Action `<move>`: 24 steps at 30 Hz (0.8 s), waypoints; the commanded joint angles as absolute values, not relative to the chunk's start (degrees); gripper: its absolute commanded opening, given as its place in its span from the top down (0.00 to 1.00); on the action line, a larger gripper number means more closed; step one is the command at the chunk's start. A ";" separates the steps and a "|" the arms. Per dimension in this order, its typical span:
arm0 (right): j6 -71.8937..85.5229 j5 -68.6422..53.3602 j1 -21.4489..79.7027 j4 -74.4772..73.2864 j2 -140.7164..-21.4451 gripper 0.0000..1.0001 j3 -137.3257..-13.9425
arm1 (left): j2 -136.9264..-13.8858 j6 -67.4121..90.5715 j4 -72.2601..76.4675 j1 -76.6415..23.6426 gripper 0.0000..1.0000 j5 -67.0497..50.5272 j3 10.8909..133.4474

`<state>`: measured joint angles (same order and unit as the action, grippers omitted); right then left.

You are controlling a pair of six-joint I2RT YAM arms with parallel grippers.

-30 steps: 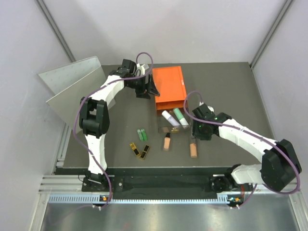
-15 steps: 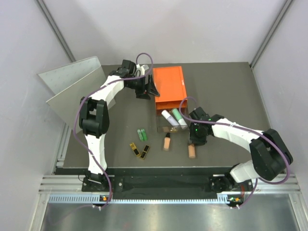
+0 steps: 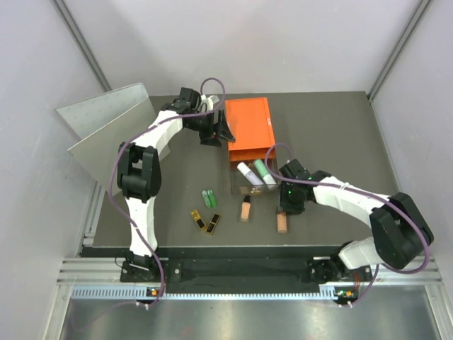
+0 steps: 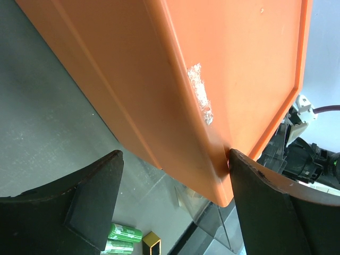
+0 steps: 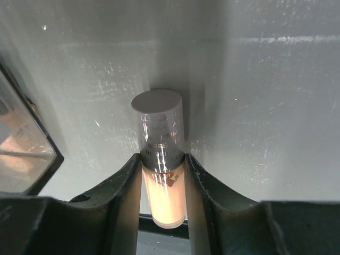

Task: Organize the makeup

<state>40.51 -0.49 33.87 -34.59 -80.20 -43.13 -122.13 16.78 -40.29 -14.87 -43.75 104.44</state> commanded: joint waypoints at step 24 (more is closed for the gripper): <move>33.58 23.64 32.52 -53.16 -78.83 1.00 -69.59 | -127.62 11.87 -46.32 -14.85 0.16 -31.82 104.59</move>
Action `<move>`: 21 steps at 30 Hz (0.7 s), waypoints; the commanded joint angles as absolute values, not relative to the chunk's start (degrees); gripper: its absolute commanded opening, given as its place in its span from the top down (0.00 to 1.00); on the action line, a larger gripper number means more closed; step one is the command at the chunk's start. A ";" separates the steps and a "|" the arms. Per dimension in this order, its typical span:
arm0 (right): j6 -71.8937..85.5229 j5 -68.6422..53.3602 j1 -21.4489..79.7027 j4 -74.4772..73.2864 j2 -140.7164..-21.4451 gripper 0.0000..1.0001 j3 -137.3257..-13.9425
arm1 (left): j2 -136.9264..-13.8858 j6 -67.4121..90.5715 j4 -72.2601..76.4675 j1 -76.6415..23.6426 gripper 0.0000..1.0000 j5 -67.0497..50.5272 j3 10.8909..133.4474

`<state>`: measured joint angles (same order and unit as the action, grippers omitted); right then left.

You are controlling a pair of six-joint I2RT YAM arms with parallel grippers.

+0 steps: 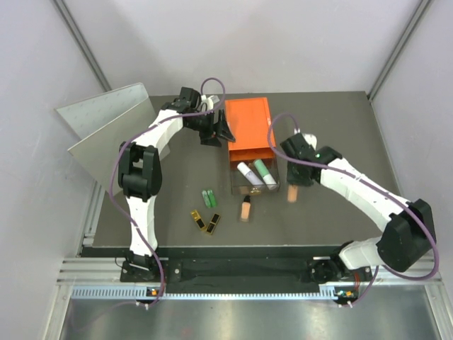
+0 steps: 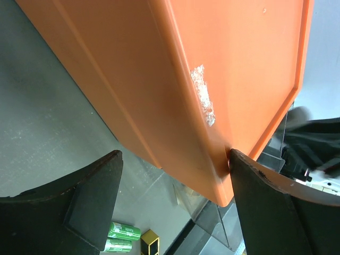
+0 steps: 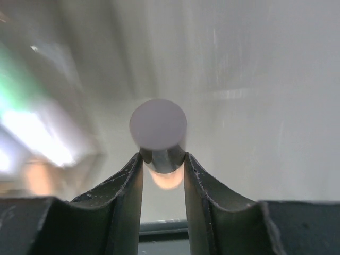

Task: Organize the makeup

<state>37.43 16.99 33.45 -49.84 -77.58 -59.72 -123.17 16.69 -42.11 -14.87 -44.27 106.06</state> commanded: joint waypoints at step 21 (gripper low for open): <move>20.92 20.40 33.75 -47.11 -84.46 1.00 -93.95 | -127.53 11.78 -46.67 -14.85 0.16 -31.64 104.94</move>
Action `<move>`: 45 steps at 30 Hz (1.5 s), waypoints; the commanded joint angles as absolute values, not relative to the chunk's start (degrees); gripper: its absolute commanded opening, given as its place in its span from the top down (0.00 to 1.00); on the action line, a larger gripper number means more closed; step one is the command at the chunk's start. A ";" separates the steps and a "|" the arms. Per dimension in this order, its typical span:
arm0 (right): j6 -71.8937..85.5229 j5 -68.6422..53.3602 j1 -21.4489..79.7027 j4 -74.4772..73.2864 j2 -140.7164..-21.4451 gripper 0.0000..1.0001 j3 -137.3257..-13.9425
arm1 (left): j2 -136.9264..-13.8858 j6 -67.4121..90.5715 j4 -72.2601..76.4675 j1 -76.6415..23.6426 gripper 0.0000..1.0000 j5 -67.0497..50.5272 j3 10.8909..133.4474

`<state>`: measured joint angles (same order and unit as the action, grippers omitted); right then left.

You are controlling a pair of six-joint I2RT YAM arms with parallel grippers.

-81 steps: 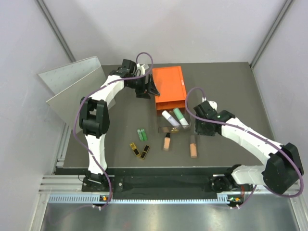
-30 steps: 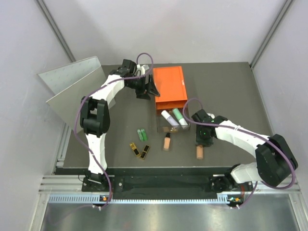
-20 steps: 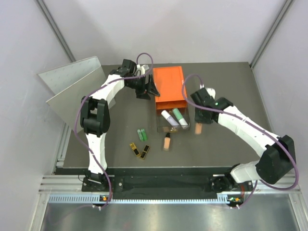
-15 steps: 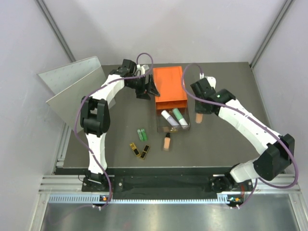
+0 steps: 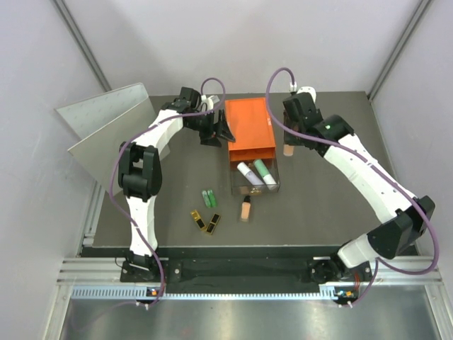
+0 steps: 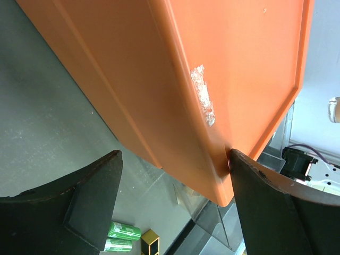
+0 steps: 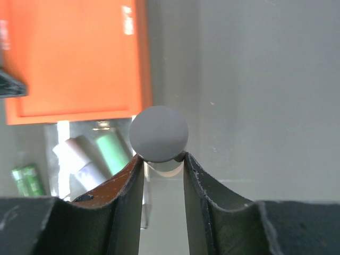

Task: Organize the makeup

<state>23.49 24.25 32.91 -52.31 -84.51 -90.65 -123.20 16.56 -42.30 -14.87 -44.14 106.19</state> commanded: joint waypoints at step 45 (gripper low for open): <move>25.14 -3.61 45.44 -46.14 -103.54 0.76 -93.07 | -127.44 11.78 -46.85 -14.85 0.16 -31.38 104.76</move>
